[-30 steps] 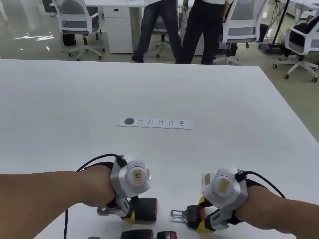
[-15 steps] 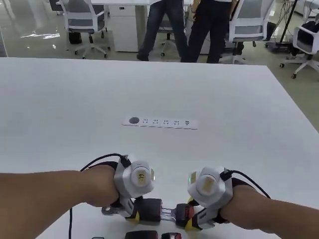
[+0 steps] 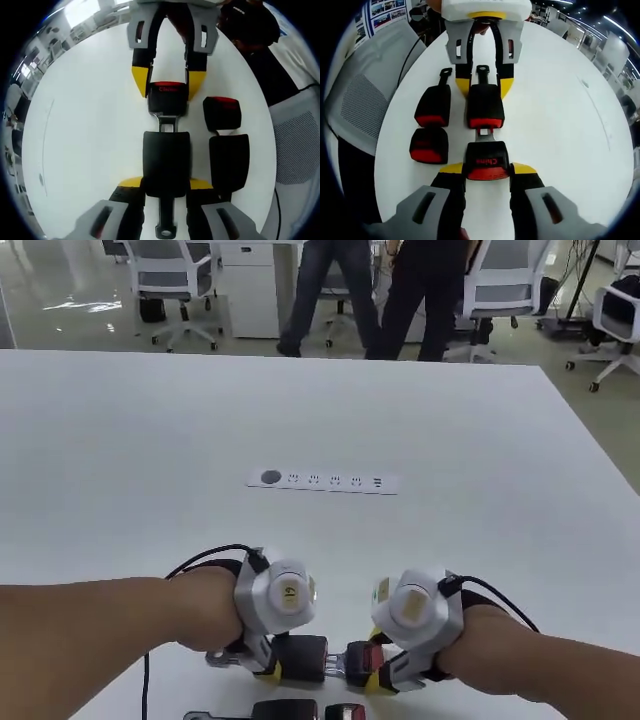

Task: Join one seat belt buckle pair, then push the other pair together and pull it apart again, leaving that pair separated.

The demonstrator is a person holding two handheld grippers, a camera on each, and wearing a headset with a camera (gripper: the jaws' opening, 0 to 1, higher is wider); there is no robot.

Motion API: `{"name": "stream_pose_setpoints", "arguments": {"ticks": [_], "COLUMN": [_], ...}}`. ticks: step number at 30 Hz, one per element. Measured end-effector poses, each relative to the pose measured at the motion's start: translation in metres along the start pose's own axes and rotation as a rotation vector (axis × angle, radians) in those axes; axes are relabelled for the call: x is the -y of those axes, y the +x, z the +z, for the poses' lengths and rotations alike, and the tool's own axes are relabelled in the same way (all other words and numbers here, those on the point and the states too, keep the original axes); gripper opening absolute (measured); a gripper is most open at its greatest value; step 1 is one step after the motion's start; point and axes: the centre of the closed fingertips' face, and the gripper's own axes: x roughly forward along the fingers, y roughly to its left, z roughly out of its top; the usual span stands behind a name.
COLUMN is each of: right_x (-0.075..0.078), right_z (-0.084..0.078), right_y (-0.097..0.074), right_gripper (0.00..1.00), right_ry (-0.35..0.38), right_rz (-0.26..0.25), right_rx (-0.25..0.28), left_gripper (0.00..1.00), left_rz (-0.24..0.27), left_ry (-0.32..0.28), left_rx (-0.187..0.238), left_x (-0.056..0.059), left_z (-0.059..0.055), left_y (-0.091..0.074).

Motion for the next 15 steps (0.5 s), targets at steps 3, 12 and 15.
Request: {"name": "stream_pose_setpoints", "arguments": {"ticks": [3,12,15], "right_x": [0.0018,0.0028,0.0041], "right_z": [-0.0013,0.0001,-0.0001], "right_y": [-0.0016,0.0007,0.0016], "right_gripper": [0.32,0.31,0.30], "right_ry": [0.022,0.031,0.030], "right_rz": [0.014,0.022,0.026], "right_rx": [0.012,0.019,0.017], "left_gripper": [0.31,0.31,0.31], "left_rz": [0.000,-0.006,-0.006], "left_ry": [0.002,0.025,0.035], "left_rx": [0.001,0.016,0.004], "left_x": [0.0010,0.0015,0.0010], "left_z": [0.0006,0.0026,0.0030], "left_y": [-0.0012,-0.0027,-0.0022]}}
